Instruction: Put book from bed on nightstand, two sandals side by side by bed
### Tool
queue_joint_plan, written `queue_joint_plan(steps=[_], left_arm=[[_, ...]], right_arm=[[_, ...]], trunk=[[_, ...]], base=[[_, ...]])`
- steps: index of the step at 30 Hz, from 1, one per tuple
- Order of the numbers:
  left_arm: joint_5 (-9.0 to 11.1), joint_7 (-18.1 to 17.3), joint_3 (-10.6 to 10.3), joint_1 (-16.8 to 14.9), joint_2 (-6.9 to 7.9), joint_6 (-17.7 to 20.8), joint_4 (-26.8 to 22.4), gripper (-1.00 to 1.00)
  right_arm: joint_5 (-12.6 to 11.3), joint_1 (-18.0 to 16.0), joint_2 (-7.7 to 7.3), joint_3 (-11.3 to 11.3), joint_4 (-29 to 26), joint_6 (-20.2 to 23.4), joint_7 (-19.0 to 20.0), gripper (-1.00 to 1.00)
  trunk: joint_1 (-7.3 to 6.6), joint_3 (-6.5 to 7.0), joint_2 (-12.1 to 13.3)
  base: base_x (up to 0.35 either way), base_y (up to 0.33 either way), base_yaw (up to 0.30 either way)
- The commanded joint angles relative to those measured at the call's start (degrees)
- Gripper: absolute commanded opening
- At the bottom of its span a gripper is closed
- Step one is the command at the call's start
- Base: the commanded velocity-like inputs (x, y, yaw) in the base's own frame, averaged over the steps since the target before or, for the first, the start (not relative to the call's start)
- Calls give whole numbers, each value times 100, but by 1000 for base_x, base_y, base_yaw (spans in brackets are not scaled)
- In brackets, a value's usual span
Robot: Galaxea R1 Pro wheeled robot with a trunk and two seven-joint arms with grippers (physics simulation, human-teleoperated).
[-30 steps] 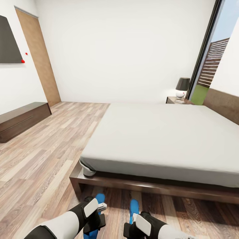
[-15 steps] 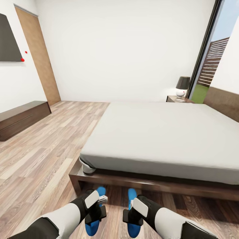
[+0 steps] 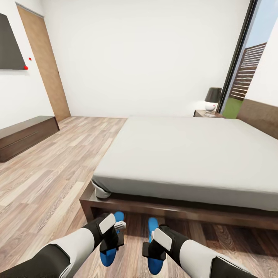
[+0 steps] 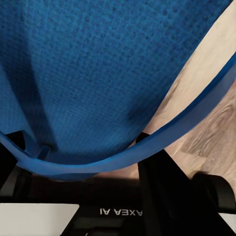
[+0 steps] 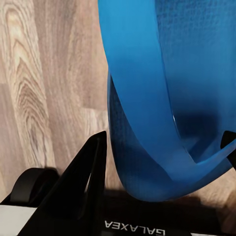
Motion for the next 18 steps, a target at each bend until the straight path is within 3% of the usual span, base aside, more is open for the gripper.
queue_joint_plan(steps=[1, 18], left_arm=[[54, 18, -25, -6, 1, 22, 8, -100], [54, 18, -18, -13, 1, 42, 115, -100]], right_arm=[[-60, -5, 0, 27, -6, 4, -35, -100], [-122, 3, 0, 32, -6, -43, -36, -100]], trunk=[[21, -24, -44], [395, -329, -726]], base=[[0, 0, 0], [0, 0, 0]])
